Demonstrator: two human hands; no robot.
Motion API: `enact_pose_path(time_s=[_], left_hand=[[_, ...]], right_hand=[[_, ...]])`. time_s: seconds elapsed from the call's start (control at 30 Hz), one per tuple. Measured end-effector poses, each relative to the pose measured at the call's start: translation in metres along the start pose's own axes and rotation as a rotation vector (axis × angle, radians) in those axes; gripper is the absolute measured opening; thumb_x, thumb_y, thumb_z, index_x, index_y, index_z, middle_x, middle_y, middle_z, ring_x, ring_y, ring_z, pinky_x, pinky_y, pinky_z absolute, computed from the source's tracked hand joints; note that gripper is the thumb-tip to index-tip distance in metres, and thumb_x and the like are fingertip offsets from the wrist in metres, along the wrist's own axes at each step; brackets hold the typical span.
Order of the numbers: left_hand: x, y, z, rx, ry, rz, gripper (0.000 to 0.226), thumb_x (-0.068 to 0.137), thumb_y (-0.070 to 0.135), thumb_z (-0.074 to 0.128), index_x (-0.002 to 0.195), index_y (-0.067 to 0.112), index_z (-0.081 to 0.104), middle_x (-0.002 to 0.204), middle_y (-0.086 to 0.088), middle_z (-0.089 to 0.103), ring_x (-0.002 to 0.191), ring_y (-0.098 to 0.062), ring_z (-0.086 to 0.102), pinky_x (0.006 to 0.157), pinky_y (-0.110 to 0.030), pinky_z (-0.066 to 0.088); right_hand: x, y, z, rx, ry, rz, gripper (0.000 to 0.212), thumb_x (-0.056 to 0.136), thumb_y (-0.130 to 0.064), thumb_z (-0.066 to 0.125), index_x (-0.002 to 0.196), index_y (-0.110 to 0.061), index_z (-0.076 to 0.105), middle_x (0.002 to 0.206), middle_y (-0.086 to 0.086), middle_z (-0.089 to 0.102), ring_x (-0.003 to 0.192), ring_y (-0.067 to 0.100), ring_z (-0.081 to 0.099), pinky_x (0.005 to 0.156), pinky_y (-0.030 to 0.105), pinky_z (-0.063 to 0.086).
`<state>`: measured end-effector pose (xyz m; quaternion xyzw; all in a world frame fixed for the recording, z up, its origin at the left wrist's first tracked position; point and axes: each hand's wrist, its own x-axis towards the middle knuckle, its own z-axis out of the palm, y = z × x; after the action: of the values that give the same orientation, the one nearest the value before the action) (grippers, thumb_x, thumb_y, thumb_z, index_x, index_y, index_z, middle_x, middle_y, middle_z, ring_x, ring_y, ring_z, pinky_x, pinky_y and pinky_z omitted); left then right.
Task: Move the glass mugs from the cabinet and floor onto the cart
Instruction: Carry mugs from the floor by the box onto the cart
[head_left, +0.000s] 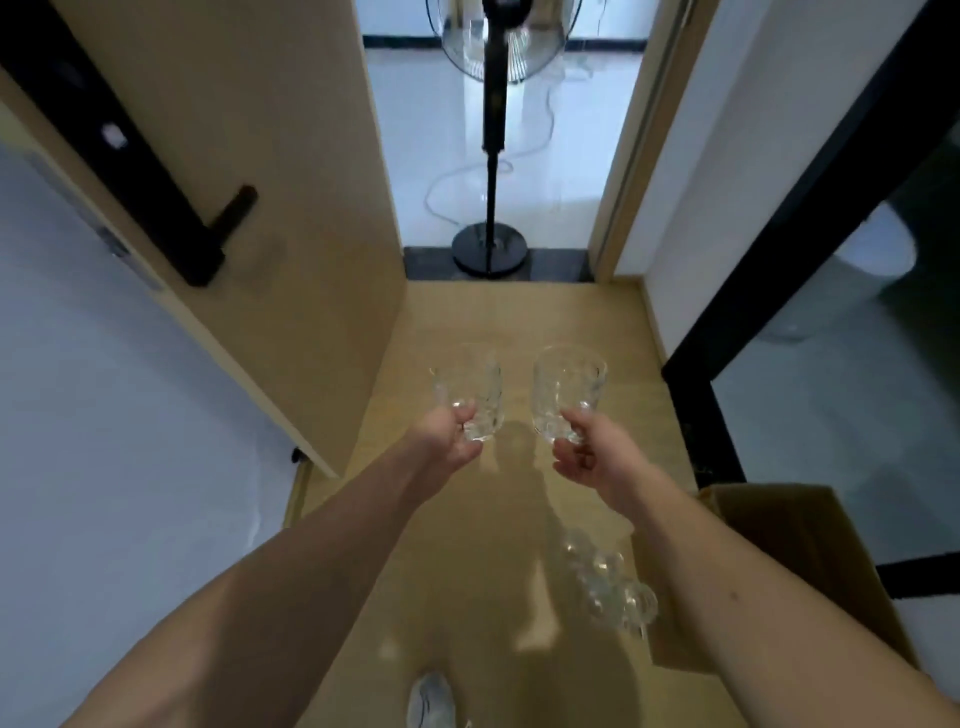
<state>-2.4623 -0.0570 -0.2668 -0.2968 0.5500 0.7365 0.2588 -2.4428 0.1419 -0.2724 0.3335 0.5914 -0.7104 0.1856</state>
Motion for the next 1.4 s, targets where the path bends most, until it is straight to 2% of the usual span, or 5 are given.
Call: enact_pose_path(time_s=[0.1, 0.5, 0.77, 1.1, 1.4], left_hand=[[-0.044, 0.083, -0.004, -0.015, 0.02, 0.123, 0.003, 0.098, 0.017, 0.06, 0.099, 0.014, 0.061, 0.133, -0.013, 0.059, 0.12, -0.023, 0.059, 0.102, -0.039, 0.052], [-0.187, 0.191, -0.03, -0.2, 0.277, 0.494, 0.012, 0.1, 0.018, 0.048, 0.092, 0.015, 0.055, 0.067, 0.002, 0.055, 0.052, -0.014, 0.062, 0.097, -0.049, 0.054], [-0.24, 0.143, -0.045, -0.368, 0.507, 0.553, 0.016, 0.097, 0.019, 0.052, 0.082, 0.013, 0.052, 0.079, -0.005, 0.053, 0.076, -0.022, 0.06, 0.095, -0.048, 0.056], [-0.329, 0.032, -0.065, -0.562, 0.835, 0.57, 0.018, 0.092, 0.02, 0.054, 0.076, 0.015, 0.051, 0.078, -0.002, 0.049, 0.084, -0.024, 0.049, 0.089, -0.047, 0.058], [-0.456, -0.08, -0.079, -0.646, 1.112, 0.573, 0.024, 0.087, 0.028, 0.055, 0.069, 0.015, 0.049, 0.087, -0.018, 0.058, 0.079, -0.034, 0.064, 0.073, -0.039, 0.059]], right_hand=[[-0.032, -0.066, 0.038, 0.011, -0.102, -0.096, 0.019, 0.093, -0.029, 0.066, 0.09, -0.018, 0.049, 0.079, 0.006, 0.058, 0.063, 0.015, 0.057, 0.071, 0.034, 0.056], [-0.097, -0.182, 0.116, -0.053, -0.465, -0.3, 0.041, 0.093, -0.048, 0.056, 0.065, -0.018, 0.053, 0.092, 0.018, 0.066, 0.072, 0.025, 0.066, 0.072, 0.04, 0.059], [-0.115, -0.179, 0.13, -0.253, -0.656, -0.311, 0.043, 0.092, -0.047, 0.054, 0.061, -0.017, 0.05, 0.089, 0.021, 0.067, 0.065, 0.026, 0.064, 0.063, 0.036, 0.059], [-0.174, -0.105, 0.157, -0.492, -0.946, -0.234, 0.044, 0.093, -0.045, 0.053, 0.061, -0.016, 0.045, 0.072, 0.015, 0.063, 0.06, 0.024, 0.058, 0.063, 0.036, 0.057], [-0.288, -0.021, 0.174, -0.674, -1.209, -0.245, 0.042, 0.086, -0.042, 0.055, 0.054, -0.019, 0.041, 0.072, 0.017, 0.059, 0.05, 0.024, 0.052, 0.055, 0.03, 0.054]])
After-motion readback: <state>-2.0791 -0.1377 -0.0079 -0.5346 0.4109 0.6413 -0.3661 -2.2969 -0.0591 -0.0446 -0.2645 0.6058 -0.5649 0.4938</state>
